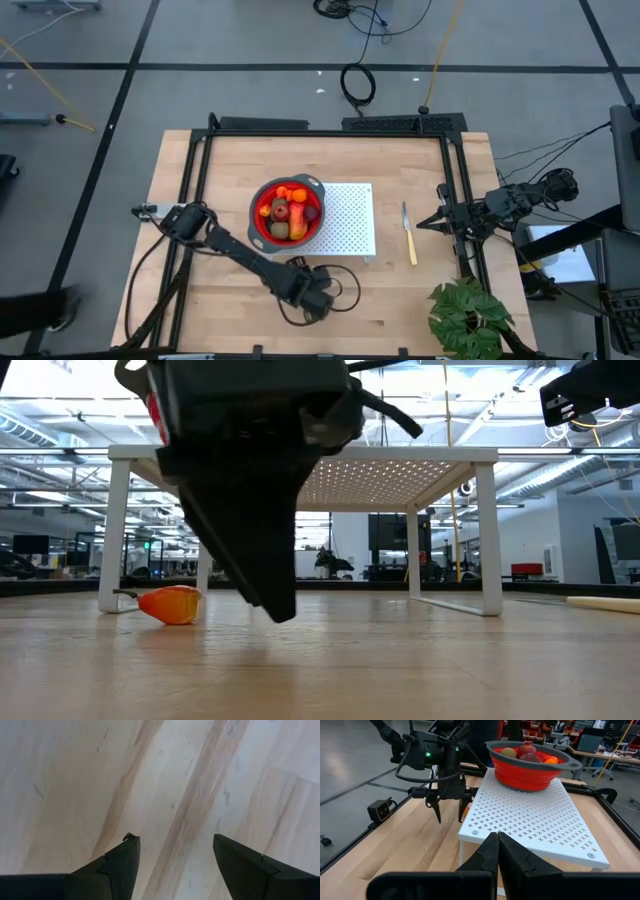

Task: Pick & Place Fruit
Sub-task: Put the orange pear into the red strainer bowl on the shelf

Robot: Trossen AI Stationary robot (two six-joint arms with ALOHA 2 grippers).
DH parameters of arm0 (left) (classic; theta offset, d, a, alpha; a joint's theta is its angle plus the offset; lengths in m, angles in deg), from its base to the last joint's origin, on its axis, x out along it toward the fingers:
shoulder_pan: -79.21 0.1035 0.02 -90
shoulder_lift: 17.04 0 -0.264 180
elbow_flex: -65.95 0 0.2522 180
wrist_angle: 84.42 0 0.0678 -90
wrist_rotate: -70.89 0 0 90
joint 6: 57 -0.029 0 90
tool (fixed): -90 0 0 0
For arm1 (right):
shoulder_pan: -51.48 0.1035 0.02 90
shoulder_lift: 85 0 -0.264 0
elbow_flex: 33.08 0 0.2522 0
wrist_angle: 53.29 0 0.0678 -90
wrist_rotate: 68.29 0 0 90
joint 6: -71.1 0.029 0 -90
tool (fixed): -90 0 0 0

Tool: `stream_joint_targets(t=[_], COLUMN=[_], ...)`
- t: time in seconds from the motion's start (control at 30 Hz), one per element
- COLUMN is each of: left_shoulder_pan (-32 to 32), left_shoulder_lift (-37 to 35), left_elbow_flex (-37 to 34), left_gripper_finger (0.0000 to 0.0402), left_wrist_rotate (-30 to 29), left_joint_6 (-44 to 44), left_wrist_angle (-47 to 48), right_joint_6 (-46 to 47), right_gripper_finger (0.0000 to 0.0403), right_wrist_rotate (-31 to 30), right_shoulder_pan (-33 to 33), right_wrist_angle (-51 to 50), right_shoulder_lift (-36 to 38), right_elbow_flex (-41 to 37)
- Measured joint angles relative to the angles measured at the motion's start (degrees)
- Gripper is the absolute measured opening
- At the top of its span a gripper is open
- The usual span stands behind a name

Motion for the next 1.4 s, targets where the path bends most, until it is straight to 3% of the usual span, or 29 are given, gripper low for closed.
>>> stream_joint_targets(t=[0.37, 0.63, 0.87, 1.03, 1.4], left_shoulder_pan=[2.25, 2.59, 2.4, 2.25, 0.85], left_shoulder_lift=[0.0, 0.0, -0.24, -0.24, -0.22], left_elbow_flex=[0.01, 0.01, 0.01, 1.21, 6.66], left_gripper_finger=[0.0248, 0.0248, 0.0248, 0.0248, 0.0248], left_wrist_rotate=[0.6, -7.2, -2.41, -0.75, -4.42], left_joint_6=[-1.0, -0.05, -4.6, -3.94, -3.37], left_wrist_angle=[-2.82, -2.55, -2.23, 1.88, 13.08], right_joint_6=[0.02, 0.02, 0.02, 0.02, 0.03], right_gripper_finger=[0.0, 0.0, 0.0, 0.0, 0.0], right_wrist_rotate=[0.02, 0.02, 0.02, 0.02, 0.02], right_shoulder_pan=[-0.02, -0.02, 0.0, -0.02, 0.0], right_wrist_angle=[0.0, 0.0, -0.02, 0.0, -0.02], right_shoulder_lift=[0.0, 0.0, 0.0, 0.0, 0.0], right_elbow_flex=[0.0, 0.0, 0.0, 0.0, 0.0])
